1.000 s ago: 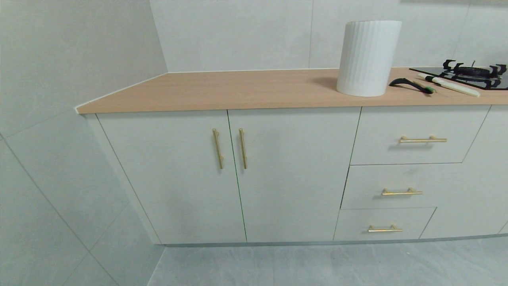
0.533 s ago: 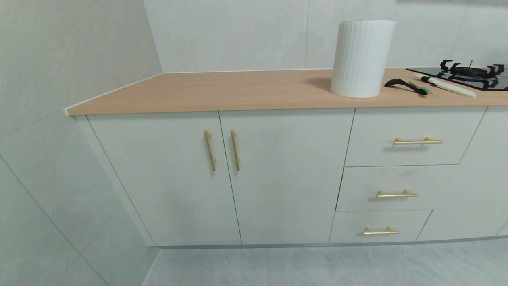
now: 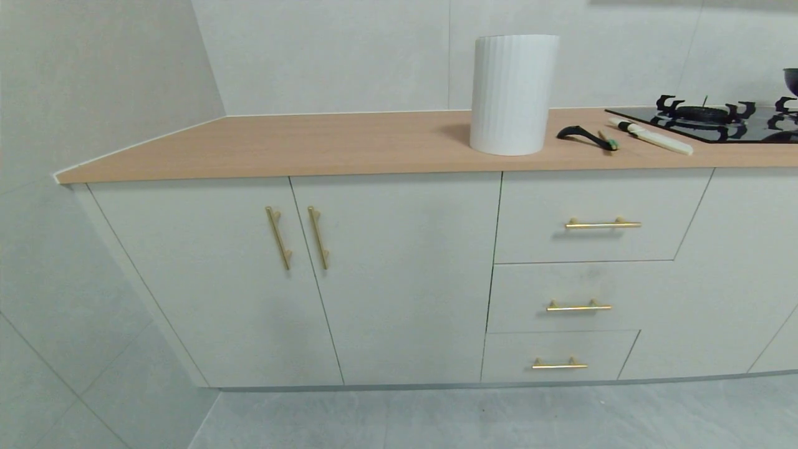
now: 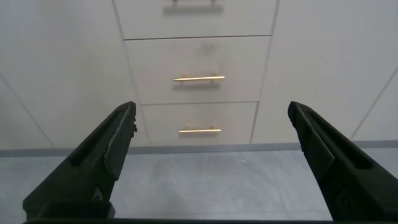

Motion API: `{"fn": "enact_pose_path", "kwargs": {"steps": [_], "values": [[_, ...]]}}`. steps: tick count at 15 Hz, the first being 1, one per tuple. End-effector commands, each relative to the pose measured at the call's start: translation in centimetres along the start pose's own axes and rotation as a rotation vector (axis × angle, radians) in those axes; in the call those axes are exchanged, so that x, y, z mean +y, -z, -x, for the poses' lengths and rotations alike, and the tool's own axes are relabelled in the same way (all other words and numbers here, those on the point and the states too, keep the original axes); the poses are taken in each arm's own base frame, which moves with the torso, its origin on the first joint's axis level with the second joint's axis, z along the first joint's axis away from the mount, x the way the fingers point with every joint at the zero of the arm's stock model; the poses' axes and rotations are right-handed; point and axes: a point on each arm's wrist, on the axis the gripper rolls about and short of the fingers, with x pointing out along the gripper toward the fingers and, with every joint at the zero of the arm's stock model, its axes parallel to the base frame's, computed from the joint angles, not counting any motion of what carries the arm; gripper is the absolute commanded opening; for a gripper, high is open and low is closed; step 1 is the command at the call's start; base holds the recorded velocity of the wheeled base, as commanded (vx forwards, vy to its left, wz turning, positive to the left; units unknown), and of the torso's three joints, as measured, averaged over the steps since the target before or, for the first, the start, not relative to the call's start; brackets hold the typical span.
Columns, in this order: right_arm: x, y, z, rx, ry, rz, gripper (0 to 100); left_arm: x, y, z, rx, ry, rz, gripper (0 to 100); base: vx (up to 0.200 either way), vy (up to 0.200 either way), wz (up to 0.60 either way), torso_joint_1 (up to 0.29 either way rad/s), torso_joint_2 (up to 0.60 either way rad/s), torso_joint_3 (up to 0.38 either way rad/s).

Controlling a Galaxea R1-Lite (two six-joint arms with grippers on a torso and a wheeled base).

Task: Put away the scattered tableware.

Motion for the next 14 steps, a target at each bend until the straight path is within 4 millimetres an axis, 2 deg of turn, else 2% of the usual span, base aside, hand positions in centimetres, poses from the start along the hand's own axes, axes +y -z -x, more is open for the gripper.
{"fn": "enact_pose_path", "kwargs": {"steps": [1, 3, 14], "values": [[0.00, 0.00, -0.01, 0.002, 0.000, 0.000, 100, 0.00, 0.00, -0.01, 0.002, 0.000, 0.000, 100, 0.000, -0.200, 0.00, 0.007, 0.00, 0.002], [0.00, 0.00, -0.01, 0.002, 0.000, 0.000, 100, 0.00, 0.01, 0.00, 0.000, 0.000, 0.000, 100, 0.000, -0.200, 0.00, 0.005, 0.00, 0.002], [0.00, 0.00, -0.01, 0.002, 0.001, 0.000, 100, 0.00, -0.01, 0.00, -0.001, 0.000, -0.002, 100, 0.000, 0.000, 0.00, 0.000, 0.00, 0.000]]}}
